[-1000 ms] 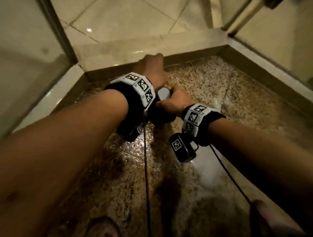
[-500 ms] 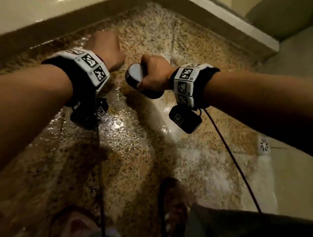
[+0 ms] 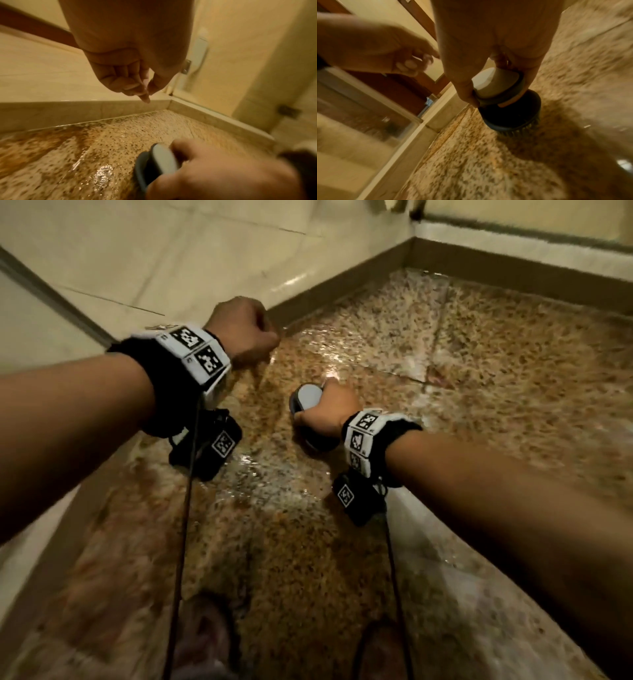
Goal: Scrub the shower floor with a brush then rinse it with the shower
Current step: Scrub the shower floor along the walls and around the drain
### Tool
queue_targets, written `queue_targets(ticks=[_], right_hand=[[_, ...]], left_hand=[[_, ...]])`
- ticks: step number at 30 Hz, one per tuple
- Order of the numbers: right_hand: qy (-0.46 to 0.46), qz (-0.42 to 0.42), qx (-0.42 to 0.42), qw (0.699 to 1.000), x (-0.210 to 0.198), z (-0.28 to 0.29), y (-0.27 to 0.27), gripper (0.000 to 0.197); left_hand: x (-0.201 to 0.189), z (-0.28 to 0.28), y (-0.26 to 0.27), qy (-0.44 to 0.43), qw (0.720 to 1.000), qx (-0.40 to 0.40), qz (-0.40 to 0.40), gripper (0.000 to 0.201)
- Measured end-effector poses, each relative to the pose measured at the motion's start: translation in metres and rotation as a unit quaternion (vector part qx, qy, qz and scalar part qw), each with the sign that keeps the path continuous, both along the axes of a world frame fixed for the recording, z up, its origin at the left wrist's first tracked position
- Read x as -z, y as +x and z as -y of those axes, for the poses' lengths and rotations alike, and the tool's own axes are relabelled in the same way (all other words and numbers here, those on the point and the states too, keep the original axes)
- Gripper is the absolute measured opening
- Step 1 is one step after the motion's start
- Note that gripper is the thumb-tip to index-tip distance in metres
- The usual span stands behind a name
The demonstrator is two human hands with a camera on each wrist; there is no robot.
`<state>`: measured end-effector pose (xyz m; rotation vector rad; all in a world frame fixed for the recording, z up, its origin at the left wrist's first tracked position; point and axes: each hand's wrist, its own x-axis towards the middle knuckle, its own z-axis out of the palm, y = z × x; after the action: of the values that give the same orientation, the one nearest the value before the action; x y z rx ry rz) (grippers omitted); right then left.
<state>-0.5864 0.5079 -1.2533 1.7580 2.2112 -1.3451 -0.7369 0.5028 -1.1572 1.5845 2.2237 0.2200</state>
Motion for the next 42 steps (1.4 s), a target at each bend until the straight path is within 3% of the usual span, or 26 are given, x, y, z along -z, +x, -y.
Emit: queue_targets(ticks=[7, 11, 13, 17, 19, 21, 24, 26, 29, 31, 33, 37, 39, 42], right_hand=[[0.014, -0.040, -0.032, 0.999, 0.001, 0.006, -0.084, 0.065], [0.038, -0.019, -0.044, 0.998, 0.018, 0.007, -0.122, 0.044], [0.054, -0.004, -0.035, 0.998, 0.028, 0.000, -0.128, 0.051], [0.126, 0.042, 0.060, 0.989, 0.040, -0.037, -0.147, 0.059], [0.149, 0.073, 0.060, 0.984, 0.038, -0.043, -0.162, 0.062], [0.150, 0.057, 0.018, 0.987, 0.043, -0.026, -0.187, 0.063], [0.124, -0.011, -0.142, 0.982, 0.045, 0.019, -0.214, 0.055], [0.109, 0.022, -0.235, 0.966, 0.039, 0.023, -0.219, 0.040], [0.136, -0.003, -0.166, 0.977, 0.034, -0.003, -0.218, 0.033], [0.163, -0.028, -0.127, 0.978, 0.045, -0.013, -0.215, 0.047], [0.173, -0.017, -0.168, 0.970, 0.056, -0.001, -0.223, 0.058], [0.177, -0.025, -0.329, 0.927, 0.061, 0.035, -0.240, 0.051], [0.156, -0.024, -0.301, 0.941, 0.056, 0.017, -0.229, 0.055], [0.179, -0.003, -0.192, 0.965, 0.049, -0.006, -0.214, 0.056]], left_hand=[[-0.003, 0.010, -0.053, -0.002, 0.998, -0.040, -0.045, 0.017], [0.023, 0.008, -0.087, 0.019, 0.998, -0.036, -0.053, 0.014], [0.034, 0.006, -0.096, 0.042, 0.998, -0.033, -0.046, 0.017], [0.046, -0.008, -0.133, 0.072, 0.996, 0.009, -0.056, 0.021], [0.041, -0.016, -0.147, 0.115, 0.992, 0.011, -0.046, 0.021], [0.040, -0.026, -0.159, 0.147, 0.989, -0.015, 0.003, 0.017], [0.049, -0.030, -0.158, 0.138, 0.988, -0.032, 0.061, 0.016], [0.053, -0.027, -0.150, 0.119, 0.990, -0.019, 0.073, 0.018], [0.057, -0.021, -0.151, 0.110, 0.991, -0.005, 0.073, 0.018], [0.059, -0.016, -0.163, 0.108, 0.993, 0.003, 0.043, 0.017], [0.058, -0.012, -0.175, 0.101, 0.995, 0.012, 0.019, 0.017], [0.053, 0.010, -0.189, 0.042, 0.997, 0.061, 0.005, 0.015], [0.053, 0.026, -0.195, 0.025, 0.999, 0.045, 0.006, 0.013], [0.049, 0.045, -0.203, 0.035, 0.999, 0.016, 0.004, 0.014]])
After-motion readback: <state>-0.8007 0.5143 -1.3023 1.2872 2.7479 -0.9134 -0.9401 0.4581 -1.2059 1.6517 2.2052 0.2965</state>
